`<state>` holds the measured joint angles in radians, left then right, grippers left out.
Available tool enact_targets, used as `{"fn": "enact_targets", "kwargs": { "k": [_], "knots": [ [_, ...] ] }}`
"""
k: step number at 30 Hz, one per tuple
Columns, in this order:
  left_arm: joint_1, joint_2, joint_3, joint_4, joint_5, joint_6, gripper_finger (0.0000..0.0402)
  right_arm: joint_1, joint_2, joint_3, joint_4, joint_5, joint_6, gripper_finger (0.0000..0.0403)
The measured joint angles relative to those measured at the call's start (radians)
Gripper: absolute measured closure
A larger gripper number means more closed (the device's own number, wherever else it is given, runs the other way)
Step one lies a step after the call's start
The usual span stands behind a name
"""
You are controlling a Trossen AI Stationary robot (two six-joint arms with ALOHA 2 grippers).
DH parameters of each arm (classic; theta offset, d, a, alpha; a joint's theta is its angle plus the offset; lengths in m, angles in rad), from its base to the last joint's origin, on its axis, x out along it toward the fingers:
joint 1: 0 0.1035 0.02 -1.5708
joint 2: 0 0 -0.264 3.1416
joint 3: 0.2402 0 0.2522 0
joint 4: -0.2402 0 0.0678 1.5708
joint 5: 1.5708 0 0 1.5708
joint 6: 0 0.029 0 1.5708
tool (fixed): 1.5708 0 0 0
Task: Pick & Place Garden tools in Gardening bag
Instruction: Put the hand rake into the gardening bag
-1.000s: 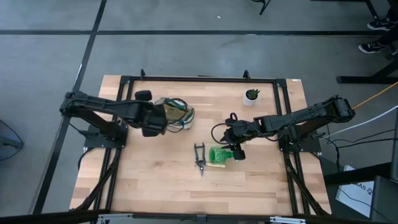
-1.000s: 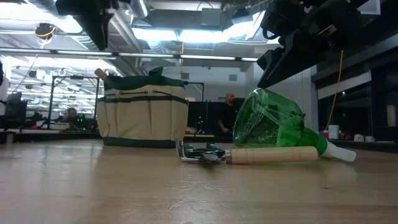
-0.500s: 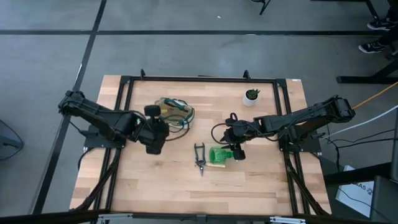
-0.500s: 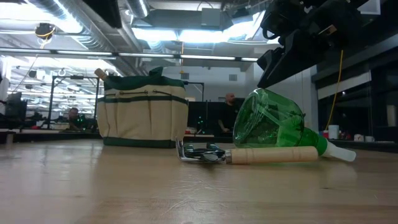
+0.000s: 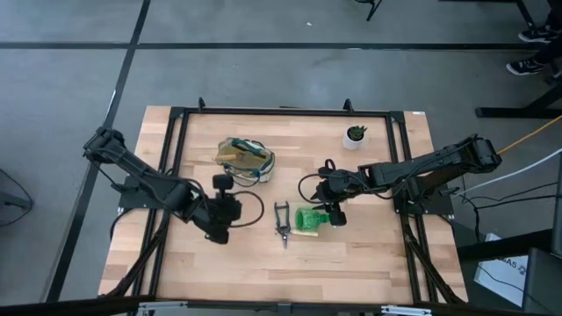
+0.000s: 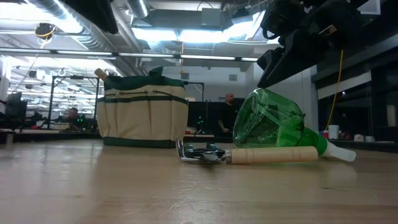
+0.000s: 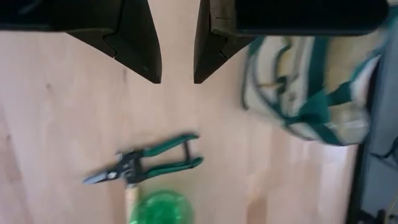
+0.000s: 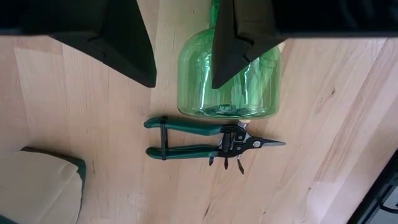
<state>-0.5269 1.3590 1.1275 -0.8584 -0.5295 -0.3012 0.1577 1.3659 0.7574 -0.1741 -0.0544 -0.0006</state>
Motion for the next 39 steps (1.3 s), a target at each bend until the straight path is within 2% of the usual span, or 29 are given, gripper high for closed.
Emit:
{"fn": "enact_targets", "kwargs": {
  "k": [8,22,32,39],
  "knots": [
    [-0.009,0.001,-0.162,0.401,0.036,0.0,0.0315,0.0,0.0,0.0,0.0,0.0,0.0,0.0245],
    [-0.006,0.013,-0.376,0.853,0.058,0.004,0.0315,0.0,0.0,0.0,0.0,0.0,0.0,0.0245],
    [-0.001,0.157,-0.386,1.105,0.079,0.142,0.0315,0.0,0.0,0.0,0.0,0.0,0.0,0.0245],
    [-0.001,0.266,-0.386,1.207,0.08,0.185,0.0315,0.0,0.0,0.0,0.0,0.0,0.0,0.0245]
  ]
}}
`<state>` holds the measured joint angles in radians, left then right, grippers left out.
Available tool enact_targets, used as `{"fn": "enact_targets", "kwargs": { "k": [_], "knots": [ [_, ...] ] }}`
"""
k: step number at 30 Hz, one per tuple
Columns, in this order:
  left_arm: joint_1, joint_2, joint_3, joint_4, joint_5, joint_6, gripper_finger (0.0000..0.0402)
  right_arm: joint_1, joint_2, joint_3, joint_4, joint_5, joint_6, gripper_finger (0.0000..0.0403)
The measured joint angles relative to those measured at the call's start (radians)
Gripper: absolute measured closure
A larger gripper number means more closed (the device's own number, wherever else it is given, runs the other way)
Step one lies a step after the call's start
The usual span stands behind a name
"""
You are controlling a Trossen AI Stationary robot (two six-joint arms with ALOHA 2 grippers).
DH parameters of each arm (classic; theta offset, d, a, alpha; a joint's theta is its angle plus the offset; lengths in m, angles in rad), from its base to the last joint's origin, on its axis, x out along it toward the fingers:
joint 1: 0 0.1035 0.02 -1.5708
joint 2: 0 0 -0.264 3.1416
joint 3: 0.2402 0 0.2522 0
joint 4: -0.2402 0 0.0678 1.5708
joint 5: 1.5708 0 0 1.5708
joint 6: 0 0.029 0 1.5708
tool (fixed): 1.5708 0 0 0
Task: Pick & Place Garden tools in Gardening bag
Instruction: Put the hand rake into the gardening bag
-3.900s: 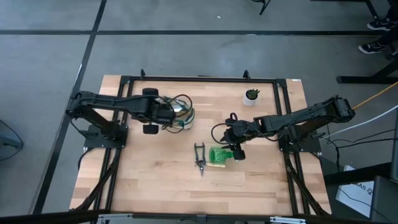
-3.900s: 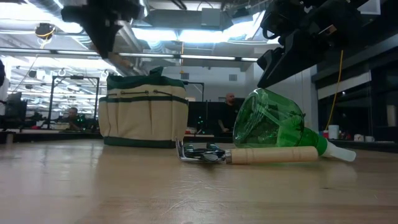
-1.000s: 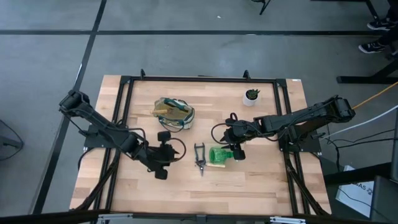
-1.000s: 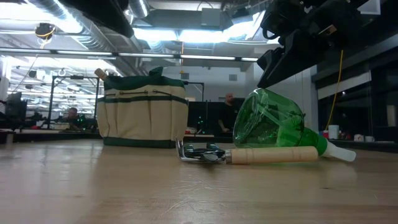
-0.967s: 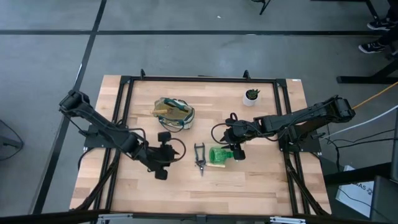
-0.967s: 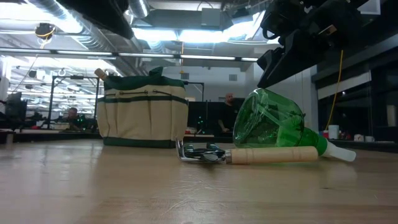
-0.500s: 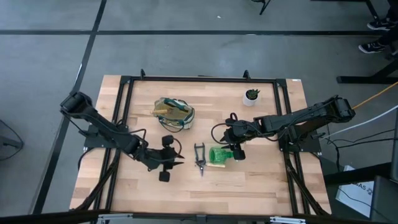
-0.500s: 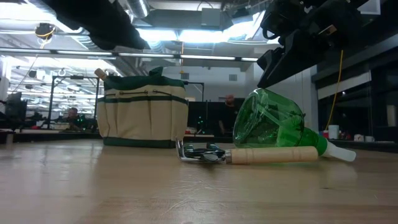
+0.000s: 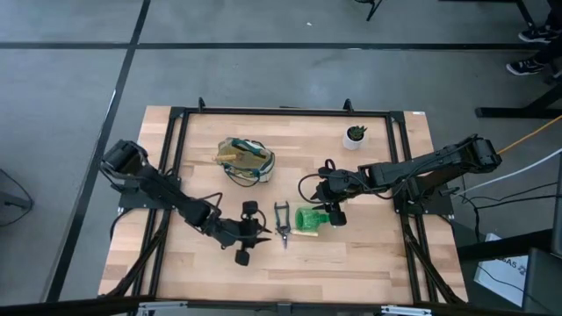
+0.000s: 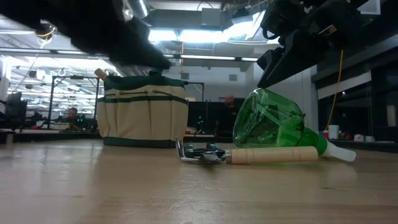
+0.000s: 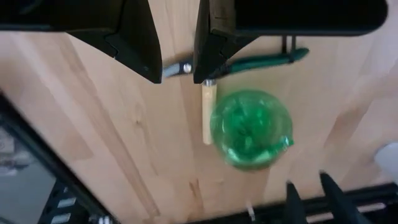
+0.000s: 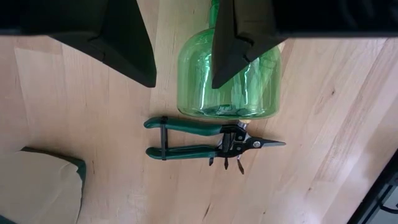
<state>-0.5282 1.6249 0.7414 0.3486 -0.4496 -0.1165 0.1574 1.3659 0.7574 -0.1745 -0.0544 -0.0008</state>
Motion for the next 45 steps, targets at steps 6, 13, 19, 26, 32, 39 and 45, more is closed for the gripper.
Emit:
{"fn": "enact_targets", "kwargs": {
  "k": [6,13,19,26,32,39,45],
  "knots": [
    [0.001,0.087,0.0,0.022,0.0,0.0,0.0315,0.0,0.0,0.0,0.0,0.0,0.0,0.0245],
    [0.004,0.159,0.0,0.052,-0.004,0.0,0.0315,0.0,0.0,0.0,0.0,0.0,0.0,0.0245],
    [0.022,0.168,0.0,0.066,-0.003,-0.008,0.0315,0.0,0.0,0.0,0.0,0.0,0.0,0.0245],
    [0.037,0.168,0.0,0.082,-0.003,-0.059,0.0315,0.0,0.0,0.0,0.0,0.0,0.0,0.0245],
    [0.042,0.168,0.0,0.088,-0.003,-0.103,0.0315,0.0,0.0,0.0,0.0,0.0,0.0,0.0245],
    [0.035,0.168,0.0,0.098,-0.002,-0.135,0.0315,0.0,0.0,0.0,0.0,0.0,0.0,0.0245],
    [0.031,0.168,0.0,0.097,0.0,-0.135,0.0315,0.0,0.0,0.0,0.0,0.0,0.0,0.0245]
  ]
}}
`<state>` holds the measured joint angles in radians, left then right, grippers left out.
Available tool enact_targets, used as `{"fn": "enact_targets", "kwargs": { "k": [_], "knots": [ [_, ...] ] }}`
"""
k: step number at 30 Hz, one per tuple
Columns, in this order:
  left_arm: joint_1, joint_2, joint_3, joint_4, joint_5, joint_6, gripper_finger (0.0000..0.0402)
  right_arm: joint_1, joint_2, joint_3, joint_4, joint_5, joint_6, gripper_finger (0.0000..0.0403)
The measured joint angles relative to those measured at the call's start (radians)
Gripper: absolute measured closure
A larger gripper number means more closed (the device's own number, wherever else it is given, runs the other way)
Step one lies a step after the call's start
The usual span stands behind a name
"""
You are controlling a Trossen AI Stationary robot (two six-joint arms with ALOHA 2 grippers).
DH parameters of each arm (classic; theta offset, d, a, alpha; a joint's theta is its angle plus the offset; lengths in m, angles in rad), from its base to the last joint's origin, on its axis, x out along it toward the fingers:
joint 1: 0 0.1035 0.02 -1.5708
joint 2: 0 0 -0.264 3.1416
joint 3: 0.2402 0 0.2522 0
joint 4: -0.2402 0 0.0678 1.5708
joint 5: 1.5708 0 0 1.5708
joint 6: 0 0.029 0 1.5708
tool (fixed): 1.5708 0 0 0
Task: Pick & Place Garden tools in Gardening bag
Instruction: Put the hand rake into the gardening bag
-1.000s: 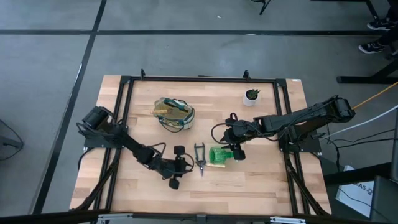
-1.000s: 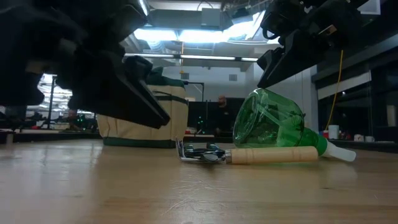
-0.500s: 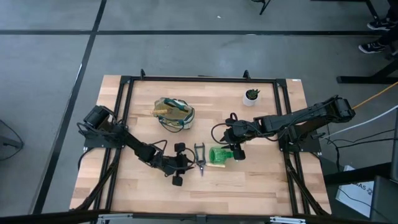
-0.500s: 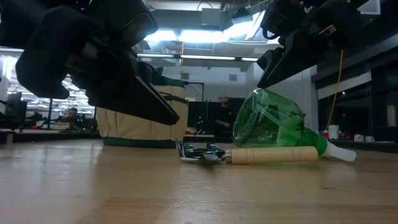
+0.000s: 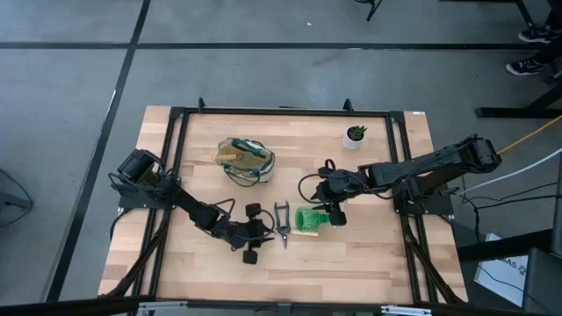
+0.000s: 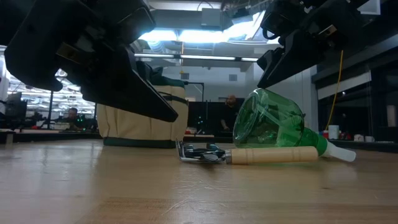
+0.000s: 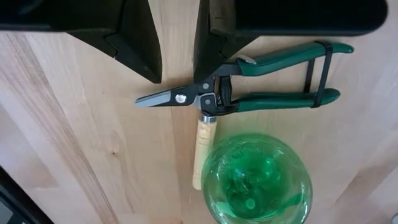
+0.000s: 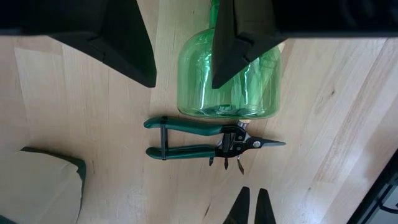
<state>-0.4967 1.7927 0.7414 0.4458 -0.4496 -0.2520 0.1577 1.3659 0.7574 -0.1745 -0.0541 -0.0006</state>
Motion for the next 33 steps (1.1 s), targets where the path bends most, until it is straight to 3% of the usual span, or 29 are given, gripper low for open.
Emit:
{"fn": "enact_targets", "kwargs": {
  "k": [16,33],
  "knots": [
    [0.016,0.133,0.009,0.082,-0.006,0.003,0.0306,0.0,0.0,0.0,0.0,0.0,0.0,0.0245],
    [0.01,0.14,0.01,0.143,-0.001,0.049,0.0293,0.0,0.0,0.0,0.0,0.0,0.0,0.0245]
  ]
}}
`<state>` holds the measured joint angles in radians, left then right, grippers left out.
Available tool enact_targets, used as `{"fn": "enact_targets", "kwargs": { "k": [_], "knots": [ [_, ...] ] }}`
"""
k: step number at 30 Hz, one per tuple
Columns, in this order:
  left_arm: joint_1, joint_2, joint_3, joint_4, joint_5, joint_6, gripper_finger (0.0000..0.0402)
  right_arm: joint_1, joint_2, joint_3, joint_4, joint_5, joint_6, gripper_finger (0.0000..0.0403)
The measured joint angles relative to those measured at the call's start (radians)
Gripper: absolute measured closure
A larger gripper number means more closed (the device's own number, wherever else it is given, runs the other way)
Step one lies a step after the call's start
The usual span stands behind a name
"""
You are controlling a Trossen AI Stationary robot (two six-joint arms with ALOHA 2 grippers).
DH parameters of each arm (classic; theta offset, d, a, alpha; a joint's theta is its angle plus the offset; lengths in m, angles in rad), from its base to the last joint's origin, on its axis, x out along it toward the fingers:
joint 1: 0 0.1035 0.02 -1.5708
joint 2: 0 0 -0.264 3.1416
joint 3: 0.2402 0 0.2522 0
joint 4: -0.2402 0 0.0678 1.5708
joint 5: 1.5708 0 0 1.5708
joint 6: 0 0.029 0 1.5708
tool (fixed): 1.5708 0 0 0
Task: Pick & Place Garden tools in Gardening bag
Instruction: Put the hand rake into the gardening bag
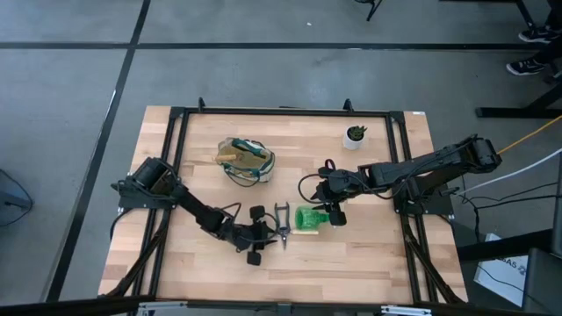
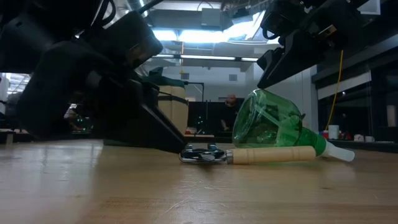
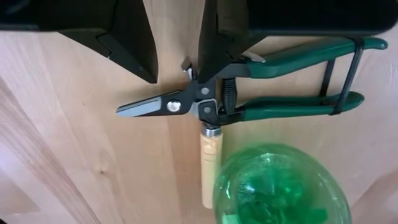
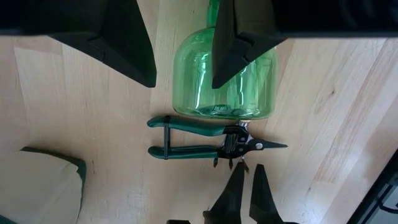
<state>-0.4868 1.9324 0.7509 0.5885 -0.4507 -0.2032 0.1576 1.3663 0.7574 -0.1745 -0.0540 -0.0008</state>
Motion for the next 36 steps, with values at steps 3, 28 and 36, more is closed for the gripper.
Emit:
{"fn": "enact_targets", "kwargs": {
  "k": [3,28,36],
  "knots": [
    [0.005,0.0,0.0,0.007,0.0,0.0,0.0299,0.0,0.0,0.0,0.0,0.0,0.0,0.0245],
    [-0.017,-0.003,0.001,0.089,0.031,0.008,0.0394,0.0,0.0,0.0,0.0,0.0,0.0,0.0245],
    [-0.056,-0.004,0.0,0.177,0.071,0.015,0.0395,0.0,0.0,0.0,0.0,0.0,0.0,0.0245]
  ]
}}
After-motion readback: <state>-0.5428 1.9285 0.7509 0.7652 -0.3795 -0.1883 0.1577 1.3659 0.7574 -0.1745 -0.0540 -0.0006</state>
